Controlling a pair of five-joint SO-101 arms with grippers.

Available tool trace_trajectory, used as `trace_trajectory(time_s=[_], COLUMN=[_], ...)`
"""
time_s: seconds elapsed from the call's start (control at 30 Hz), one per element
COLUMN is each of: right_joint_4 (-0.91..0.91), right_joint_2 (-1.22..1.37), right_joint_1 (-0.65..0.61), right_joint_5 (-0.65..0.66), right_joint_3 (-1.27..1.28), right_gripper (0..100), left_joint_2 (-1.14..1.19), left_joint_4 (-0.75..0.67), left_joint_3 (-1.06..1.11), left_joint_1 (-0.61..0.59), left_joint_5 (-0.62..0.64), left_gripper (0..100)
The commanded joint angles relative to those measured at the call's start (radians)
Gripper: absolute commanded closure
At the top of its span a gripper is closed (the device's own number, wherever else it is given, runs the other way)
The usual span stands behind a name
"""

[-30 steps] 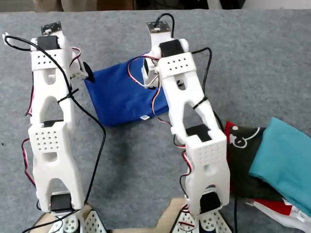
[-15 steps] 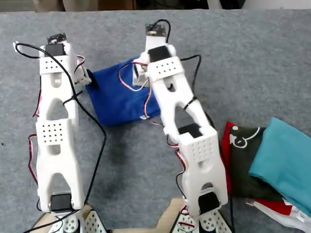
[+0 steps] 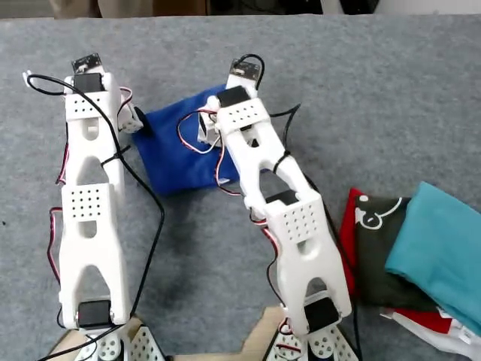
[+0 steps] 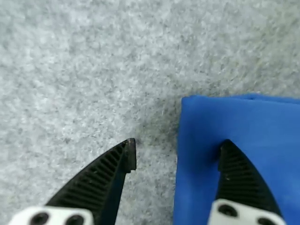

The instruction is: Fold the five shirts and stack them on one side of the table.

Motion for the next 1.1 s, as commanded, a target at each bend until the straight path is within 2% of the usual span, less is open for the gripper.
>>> trace_trajectory(time_s=[0.0, 0.1, 0.3, 0.43, 0.57, 0.73, 0.97, 1.07], right_joint_4=[-0.075, -0.091, -0.054, -0.025, -0.005, 0.034, 0.218, 0.285], right_joint_2=[0.012, 0.030, 0.050, 0.047, 0.045, 0.045, 0.045, 0.047], right_joint_1=[-0.015, -0.015, -0.013, -0.010, -0.008, -0.008, -0.007, -0.007], right_joint_5=[-0.012, -0.012, -0.011, 0.000, 0.055, 0.069, 0.071, 0.071], right_joint_3=[-0.008, -0.008, -0.007, -0.008, -0.008, -0.030, -0.285, -0.415], right_gripper=[68.7, 68.7, 69.8, 83.2, 99.5, 99.4, 99.5, 99.5], left_joint_2=[-0.002, 0.008, 0.028, 0.030, 0.030, 0.030, 0.021, 0.019], left_joint_4=[-0.008, -0.006, -0.006, -0.008, -0.008, -0.008, -0.008, 0.017], left_joint_3=[-0.041, -0.037, -0.043, -0.044, -0.044, -0.044, -0.052, -0.135], left_joint_1=[0.008, 0.009, 0.011, 0.011, 0.015, 0.043, 0.061, 0.071], left_joint_5=[0.005, 0.002, -0.002, -0.002, -0.002, -0.003, 0.005, 0.106], left_gripper=[72, 75, 90, 95, 95, 95, 97, 98])
